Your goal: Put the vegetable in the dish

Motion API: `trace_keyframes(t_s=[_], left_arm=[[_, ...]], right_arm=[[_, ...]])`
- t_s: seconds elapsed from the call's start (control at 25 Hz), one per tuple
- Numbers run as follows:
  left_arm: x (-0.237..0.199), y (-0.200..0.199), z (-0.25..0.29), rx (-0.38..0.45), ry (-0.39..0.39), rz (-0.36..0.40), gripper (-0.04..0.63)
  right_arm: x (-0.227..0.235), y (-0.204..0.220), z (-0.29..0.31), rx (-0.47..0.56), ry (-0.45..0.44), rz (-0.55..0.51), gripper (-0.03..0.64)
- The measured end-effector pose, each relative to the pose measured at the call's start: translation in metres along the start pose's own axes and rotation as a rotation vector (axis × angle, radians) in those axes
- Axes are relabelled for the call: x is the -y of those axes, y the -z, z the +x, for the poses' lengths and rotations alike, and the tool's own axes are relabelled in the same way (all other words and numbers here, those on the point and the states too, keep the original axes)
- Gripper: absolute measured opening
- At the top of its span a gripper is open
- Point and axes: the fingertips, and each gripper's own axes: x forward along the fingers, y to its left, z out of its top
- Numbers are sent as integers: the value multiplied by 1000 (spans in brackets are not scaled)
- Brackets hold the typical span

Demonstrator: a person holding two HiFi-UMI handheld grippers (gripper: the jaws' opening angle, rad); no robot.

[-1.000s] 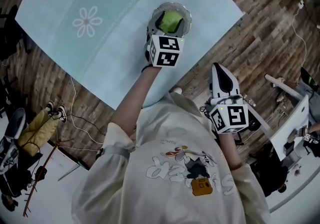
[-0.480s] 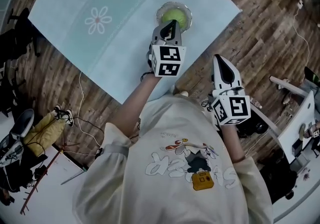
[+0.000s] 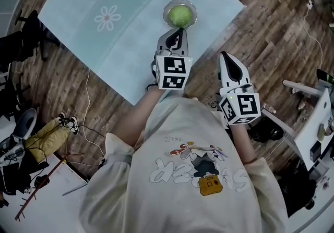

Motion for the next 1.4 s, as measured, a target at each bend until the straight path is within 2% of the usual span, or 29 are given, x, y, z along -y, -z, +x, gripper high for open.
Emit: trace_keyframes(t_s=[0.68, 0.88, 1.12, 1.4], left_arm=[[56, -17, -124, 103, 25, -23, 8], [75, -9, -146, 104, 18, -9, 8], [97, -5, -165, 107, 23, 16, 8], [102, 3, -188, 105, 9, -2, 8]], right_arm=[[-35, -1, -64, 37, -67, -45, 21], [-45, -7, -72, 42, -141, -63, 21], [-71, -6, -77, -2, -284, -68, 21], [-85, 1, -87, -20, -325, -66, 21]])
